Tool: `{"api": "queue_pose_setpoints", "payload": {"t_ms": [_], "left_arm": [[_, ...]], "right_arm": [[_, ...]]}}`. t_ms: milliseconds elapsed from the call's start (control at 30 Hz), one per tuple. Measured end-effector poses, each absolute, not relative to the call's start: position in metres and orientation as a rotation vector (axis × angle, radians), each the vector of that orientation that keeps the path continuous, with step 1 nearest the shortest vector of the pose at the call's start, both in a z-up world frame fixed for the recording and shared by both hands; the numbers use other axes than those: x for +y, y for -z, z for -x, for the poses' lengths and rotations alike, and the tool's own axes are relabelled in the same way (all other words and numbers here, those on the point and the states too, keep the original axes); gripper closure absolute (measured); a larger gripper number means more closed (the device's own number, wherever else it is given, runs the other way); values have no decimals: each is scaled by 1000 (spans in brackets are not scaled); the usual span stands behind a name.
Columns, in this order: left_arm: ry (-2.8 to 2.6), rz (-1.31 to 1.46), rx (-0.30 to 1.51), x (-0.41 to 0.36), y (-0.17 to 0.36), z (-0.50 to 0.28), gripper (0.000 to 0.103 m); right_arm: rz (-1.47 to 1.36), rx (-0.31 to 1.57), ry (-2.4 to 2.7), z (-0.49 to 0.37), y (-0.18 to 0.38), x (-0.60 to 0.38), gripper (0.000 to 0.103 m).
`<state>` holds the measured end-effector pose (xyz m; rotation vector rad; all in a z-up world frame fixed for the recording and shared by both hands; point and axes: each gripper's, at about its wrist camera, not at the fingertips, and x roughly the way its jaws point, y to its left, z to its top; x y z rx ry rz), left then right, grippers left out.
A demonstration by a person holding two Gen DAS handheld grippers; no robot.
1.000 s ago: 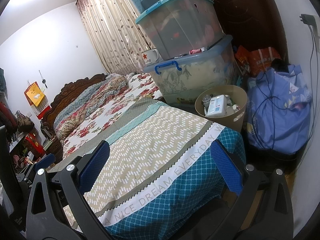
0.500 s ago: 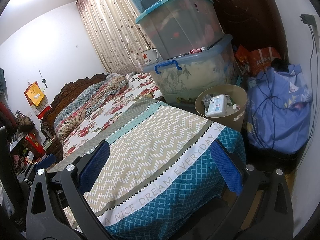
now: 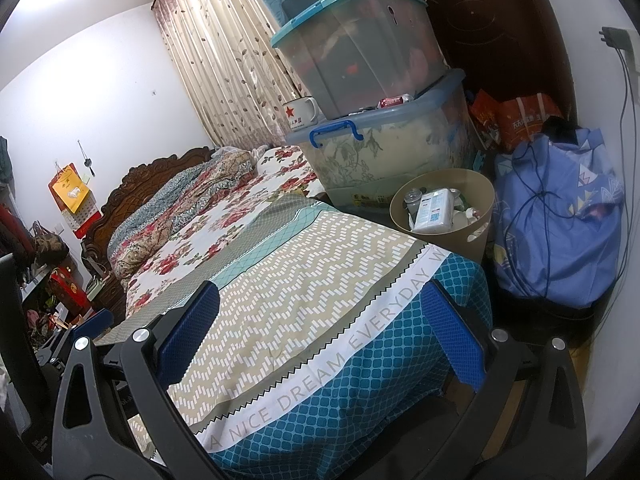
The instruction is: Collect trash
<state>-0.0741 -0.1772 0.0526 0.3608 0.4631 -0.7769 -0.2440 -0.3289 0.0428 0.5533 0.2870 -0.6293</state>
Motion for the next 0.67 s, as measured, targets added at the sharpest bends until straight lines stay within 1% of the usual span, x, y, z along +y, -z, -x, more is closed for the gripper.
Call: {"api": "queue_pose_setpoints", "payload": {"t_ms": [667], "left_arm": [[810,-370,478,-178,-49,74,9]], "right_arm": [[-554,287,629,244,-42,-329,3]]}}
